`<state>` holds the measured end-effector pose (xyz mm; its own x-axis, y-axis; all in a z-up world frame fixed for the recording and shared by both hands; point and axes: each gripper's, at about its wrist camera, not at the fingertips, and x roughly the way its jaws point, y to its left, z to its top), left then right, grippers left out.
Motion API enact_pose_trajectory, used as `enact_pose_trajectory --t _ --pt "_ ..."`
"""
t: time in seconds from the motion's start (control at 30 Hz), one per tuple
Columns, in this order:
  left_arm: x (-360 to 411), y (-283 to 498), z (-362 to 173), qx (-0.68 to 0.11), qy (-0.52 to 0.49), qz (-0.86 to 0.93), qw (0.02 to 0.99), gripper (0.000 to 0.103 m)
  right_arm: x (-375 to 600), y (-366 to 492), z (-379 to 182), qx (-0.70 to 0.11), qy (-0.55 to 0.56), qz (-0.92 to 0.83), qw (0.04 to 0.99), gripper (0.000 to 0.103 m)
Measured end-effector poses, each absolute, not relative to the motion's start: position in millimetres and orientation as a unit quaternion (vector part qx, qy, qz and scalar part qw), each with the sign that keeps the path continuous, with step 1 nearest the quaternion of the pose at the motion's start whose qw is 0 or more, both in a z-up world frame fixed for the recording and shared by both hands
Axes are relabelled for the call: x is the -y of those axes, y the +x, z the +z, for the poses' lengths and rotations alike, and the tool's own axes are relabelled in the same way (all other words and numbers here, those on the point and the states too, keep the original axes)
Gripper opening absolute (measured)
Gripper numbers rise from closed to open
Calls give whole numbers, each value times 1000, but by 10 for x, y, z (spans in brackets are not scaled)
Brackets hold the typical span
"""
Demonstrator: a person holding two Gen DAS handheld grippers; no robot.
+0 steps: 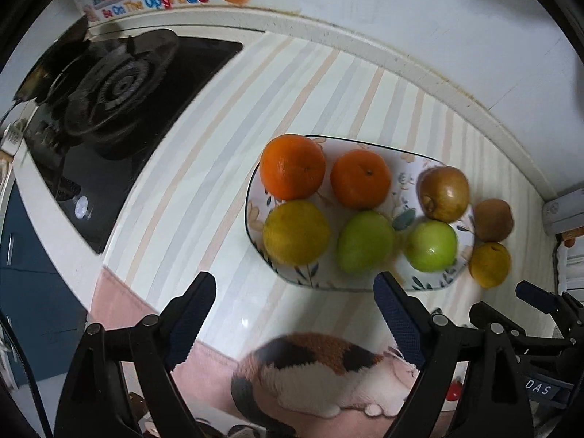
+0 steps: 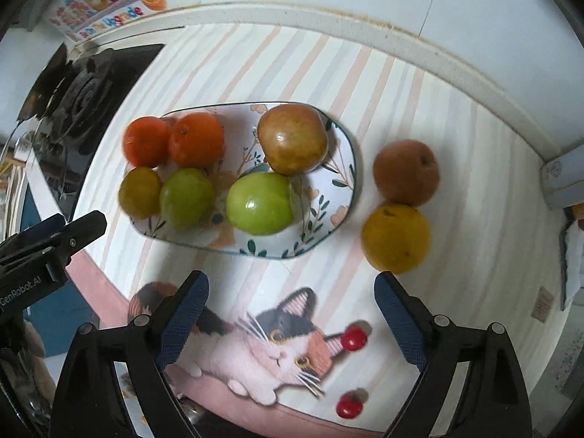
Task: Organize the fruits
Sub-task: 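Withdraw both tools from the plate and move toward the pear and lemon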
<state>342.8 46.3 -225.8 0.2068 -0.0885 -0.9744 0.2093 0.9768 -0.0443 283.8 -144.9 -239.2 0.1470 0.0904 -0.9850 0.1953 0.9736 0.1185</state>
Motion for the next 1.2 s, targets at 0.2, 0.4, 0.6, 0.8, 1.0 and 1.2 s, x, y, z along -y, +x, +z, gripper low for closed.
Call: enact_pose_trajectory --t 0.2,0.4,0.6,0.8,1.0,1.2 --pt "-533 3031 -1956 -598 33 -84 796 88 1424 2482 -2026 -633 91 -15 769 94" --pt "-558 2662 -1655 -576 23 -83 813 88 1390 2171 -1710 -615 89 8 783 94" --pt "-587 2367 -1351 -553 20 -87 829 88 1414 1890 -1345 -592 81 17 801 94" --pt "-583 2177 -1155 -545 13 -99 833 88 1425 1703 -1062 -575 79 22 814 94" --pt "-505 2033 -948 -528 17 -109 842 88 1438 1586 -862 -561 81 29 824 94" --pt "-454 1998 -910 -526 19 -111 843 88 1531 1579 -827 -554 104 38 825 94"
